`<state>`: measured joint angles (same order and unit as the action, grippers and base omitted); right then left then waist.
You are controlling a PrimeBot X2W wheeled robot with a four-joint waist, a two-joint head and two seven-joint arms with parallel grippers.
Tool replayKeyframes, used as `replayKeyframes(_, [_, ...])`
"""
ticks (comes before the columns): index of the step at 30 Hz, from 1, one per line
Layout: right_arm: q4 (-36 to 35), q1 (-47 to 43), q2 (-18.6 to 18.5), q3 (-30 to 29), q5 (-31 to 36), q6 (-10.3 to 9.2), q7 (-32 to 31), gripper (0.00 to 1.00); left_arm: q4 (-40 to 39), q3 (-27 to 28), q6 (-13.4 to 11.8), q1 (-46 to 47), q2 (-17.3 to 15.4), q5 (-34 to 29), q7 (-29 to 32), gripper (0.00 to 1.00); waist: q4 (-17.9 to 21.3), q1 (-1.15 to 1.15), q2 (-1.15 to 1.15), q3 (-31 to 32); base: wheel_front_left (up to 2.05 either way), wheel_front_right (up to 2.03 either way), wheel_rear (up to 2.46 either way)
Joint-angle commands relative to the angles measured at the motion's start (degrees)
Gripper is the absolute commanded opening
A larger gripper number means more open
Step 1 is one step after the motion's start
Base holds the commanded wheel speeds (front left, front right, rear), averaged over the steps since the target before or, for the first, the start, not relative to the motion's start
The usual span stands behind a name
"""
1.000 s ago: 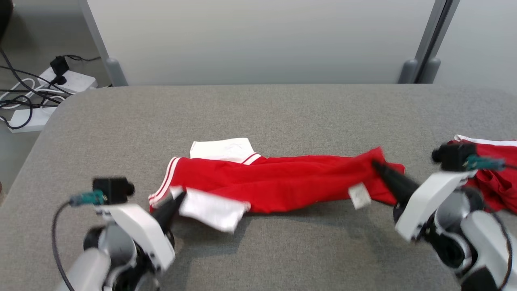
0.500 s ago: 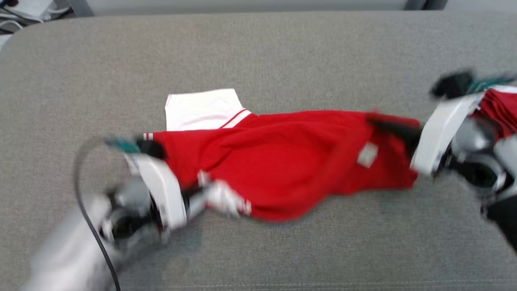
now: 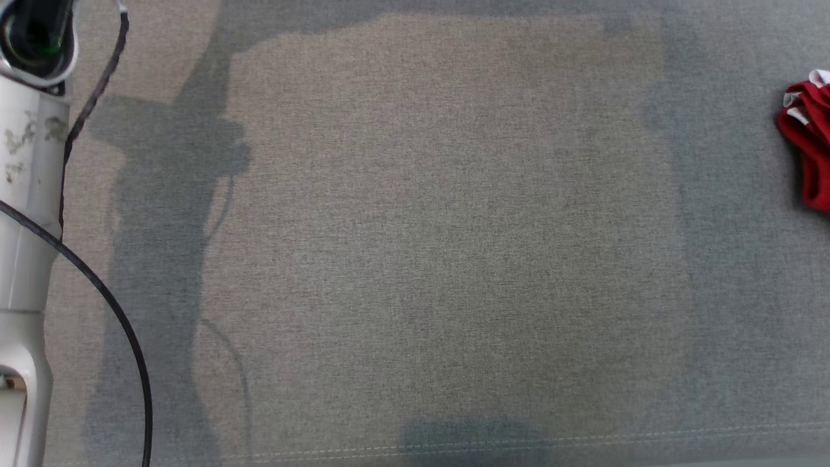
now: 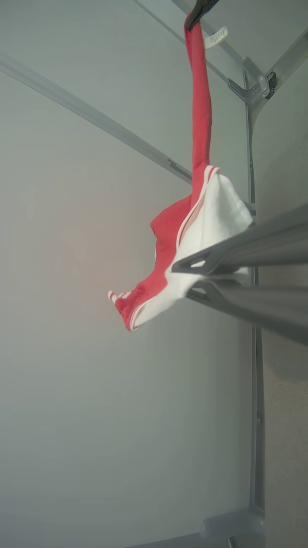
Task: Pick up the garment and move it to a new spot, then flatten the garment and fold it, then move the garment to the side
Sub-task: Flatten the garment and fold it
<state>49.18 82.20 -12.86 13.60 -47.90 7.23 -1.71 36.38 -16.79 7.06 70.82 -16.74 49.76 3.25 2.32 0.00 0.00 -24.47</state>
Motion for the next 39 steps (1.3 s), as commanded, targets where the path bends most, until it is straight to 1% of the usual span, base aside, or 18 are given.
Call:
replayKeyframes(1, [-0.58, -2.08, 0.44, 0.38, -1.58, 0.25, -0.91, 0.0, -0.24, -0.16, 0.38, -1.06, -3.48, 0.6, -0.92, 0.0, 0.97, 0.0, 0.0, -0.92, 0.0, 0.0, 0.0])
replayKeyframes(4, [-0.31, -5.52, 0.66, 2.35, -4.22, 0.25, -2.91, 0.0, 1.96, -1.82, 0.4, -5.66, -5.06, 3.29, -3.69, 0.0, 2.31, 0.0, 0.0, -2.35, 0.0, 0.0, 0.0])
replayKeyframes(5, [-0.31, -5.52, 0.66, 2.35, -4.22, 0.25, -2.91, 0.0, 1.96, -1.82, 0.4, -5.66, -5.06, 3.29, -3.69, 0.0, 2.31, 0.0, 0.0, -2.35, 0.0, 0.0, 0.0])
replayKeyframes(6, [-0.75, -6.86, 0.3, 3.32, -4.86, 0.25, -3.54, 0.0, 2.87, -2.08, 0.41, -7.42, -5.31, 4.58, -4.69, 0.0, 2.58, 0.0, 0.0, -2.96, 0.0, 0.0, 0.0])
replayKeyframes(8, [-2.03, -10.3, -0.26, 4.3, -7.54, 0.25, -4.56, 0.0, 4.01, -3.52, 0.41, -10.97, -5.54, 6.64, -6.44, 0.0, 2.88, 0.0, 0.0, -3.64, 0.0, 0.0, 0.0])
replayKeyframes(9, [-3.04, -12.48, -0.88, 5.41, -8.49, 0.25, -5.25, 0.0, 4.62, -3.95, 0.41, -13.13, -5.04, 8.44, -7.18, 0.0, 2.91, 0.0, 0.0, -3.61, 0.0, 0.0, 0.0])
replayKeyframes(11, [-5.22, -17.42, -2.17, 6.6, -11.66, 0.25, -6.51, 0.0, 5.2, -6.51, 0.42, -17.45, -4.62, 10.35, -7.98, 0.0, 2.73, 0.0, 0.0, -3.08, 0.0, 0.0, 0.0])
replayKeyframes(13, [-7.92, -22.76, -4.03, 8.78, -13.97, 0.25, -8.02, 0.0, 5.83, -7.34, 0.42, -21.6, -3.62, 14.31, -8.35, 0.0, 2.53, 0.0, 0.0, -2.09, 0.0, 0.0, 0.0])
replayKeyframes(17, [-12.5, -31.93, -7.25, 10.65, -18.88, 0.25, -8.25, 0.0, 5.36, -9.34, 0.42, -28.28, -3.92, 19.83, -9.39, 0.0, 2.27, 0.0, 0.0, 1.0, 0.0, 0.0, 0.0])
replayKeyframes(18, [-14.01, -35.52, -8.74, 11.57, -20.06, 0.25, -7.36, 0.0, 4.78, -9.62, 0.42, -31.15, -4.15, 22.58, -10.17, 0.0, 2.03, 0.0, 0.0, 2.97, 0.0, 0.0, 0.0])
replayKeyframes(19, [-14.49, -37.1, -9.12, 11.74, -20.94, 0.25, -6.9, 0.0, 4.51, -10.31, 0.42, -32.42, -4.56, 22.97, -10.72, 0.0, 1.89, 0.0, 0.0, 3.95, 0.0, 0.0, 0.0])
replayKeyframes(21, [-15.11, -39.82, -9.85, 12.31, -21.95, 0.25, -5.82, 0.0, 3.71, -10.9, 0.42, -35.03, -4.3, 24.97, -11.8, 0.0, 1.57, 0.0, 0.0, 5.99, 0.0, 0.0, 0.0])
replayKeyframes(23, [-15.27, -42.13, -10.26, 12.59, -22.98, 0.25, -4.65, 0.0, 2.85, -11.79, 0.42, -37.2, -4.3, 26.24, -12.7, 0.0, 1.15, 0.0, 0.0, 8.0, 0.0, 0.0, 0.0])
replayKeyframes(27, [-15.18, -46.24, -10.77, 13.94, -24.19, 0.25, -2.94, 0.0, 2.09, -13.02, 0.42, -41.42, -3.21, 28.79, -14.25, 0.0, 0.21, 0.0, 0.0, 11.94, 0.0, 0.0, 0.0])
replayKeyframes(32, [-15.46, -50.89, -10.58, 15.67, -25.82, 0.25, -1.12, 0.0, 2.74, -13.78, 0.42, -45.91, -2.14, 30.9, -15.84, 0.0, -0.6, 0.0, 0.0, 16.2, 0.0, 0.0, 0.0])
replayKeyframes(39, [-15.12, -56.73, -10.9, 17.19, -28.15, 0.25, 0.54, 0.0, 2.04, -15.7, 0.43, -50.64, -1.5, 33.02, -15.52, 0.0, -1.64, 0.0, 0.0, 21.66, 0.0, 0.0, 0.0])
